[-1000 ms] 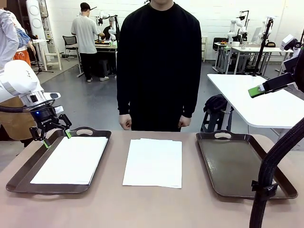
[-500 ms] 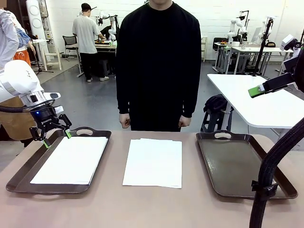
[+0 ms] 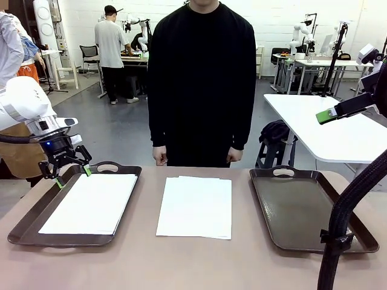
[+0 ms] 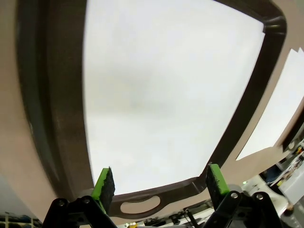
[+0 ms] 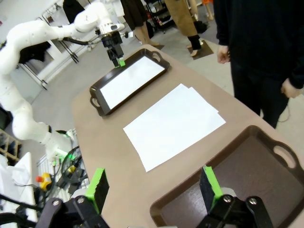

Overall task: Sort the A4 documents.
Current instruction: Receive the A4 Paper.

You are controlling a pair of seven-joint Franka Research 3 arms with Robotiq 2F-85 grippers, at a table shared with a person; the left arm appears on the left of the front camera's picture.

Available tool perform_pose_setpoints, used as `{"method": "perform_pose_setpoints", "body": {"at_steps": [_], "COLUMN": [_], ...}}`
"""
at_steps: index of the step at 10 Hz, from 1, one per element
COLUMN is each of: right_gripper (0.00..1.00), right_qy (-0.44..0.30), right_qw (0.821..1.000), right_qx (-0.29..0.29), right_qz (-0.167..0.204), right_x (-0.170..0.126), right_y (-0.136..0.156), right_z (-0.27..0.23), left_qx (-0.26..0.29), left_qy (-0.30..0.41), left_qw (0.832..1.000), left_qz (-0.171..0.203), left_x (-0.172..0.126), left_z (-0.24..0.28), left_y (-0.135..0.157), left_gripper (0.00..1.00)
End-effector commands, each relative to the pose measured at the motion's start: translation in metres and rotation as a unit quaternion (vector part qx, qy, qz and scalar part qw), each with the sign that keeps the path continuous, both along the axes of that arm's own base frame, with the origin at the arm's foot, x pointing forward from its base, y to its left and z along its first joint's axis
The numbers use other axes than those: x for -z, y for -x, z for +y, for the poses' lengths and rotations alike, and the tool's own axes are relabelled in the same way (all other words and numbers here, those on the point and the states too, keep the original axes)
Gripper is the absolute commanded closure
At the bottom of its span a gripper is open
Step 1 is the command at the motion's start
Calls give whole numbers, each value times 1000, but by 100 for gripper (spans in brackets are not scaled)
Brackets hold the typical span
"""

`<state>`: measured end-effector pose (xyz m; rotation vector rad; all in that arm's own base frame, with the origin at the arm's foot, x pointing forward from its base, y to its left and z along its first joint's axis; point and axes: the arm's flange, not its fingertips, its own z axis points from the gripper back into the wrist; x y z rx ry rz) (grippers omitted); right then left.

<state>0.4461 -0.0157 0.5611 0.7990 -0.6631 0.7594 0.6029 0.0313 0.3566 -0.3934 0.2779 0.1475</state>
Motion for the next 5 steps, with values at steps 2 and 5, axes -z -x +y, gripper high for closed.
{"method": "perform_pose_setpoints", "body": {"at_steps": [2, 5], "right_gripper": [0, 0], "right_qy": [-4, -4], "right_qw": [1000, 1000], "right_qx": [-2, -2], "right_qz": [-1, -1], "right_x": [0, 0], "right_y": [1, 1], "right_z": [1, 1], "left_qx": [110, 109], "left_qy": [-71, -73], "left_qw": [986, 955], "left_qz": [-103, -265], "left_x": [-24, -98], "left_z": [-102, -103], "left_y": [0, 24], "left_gripper": [0, 0]}}
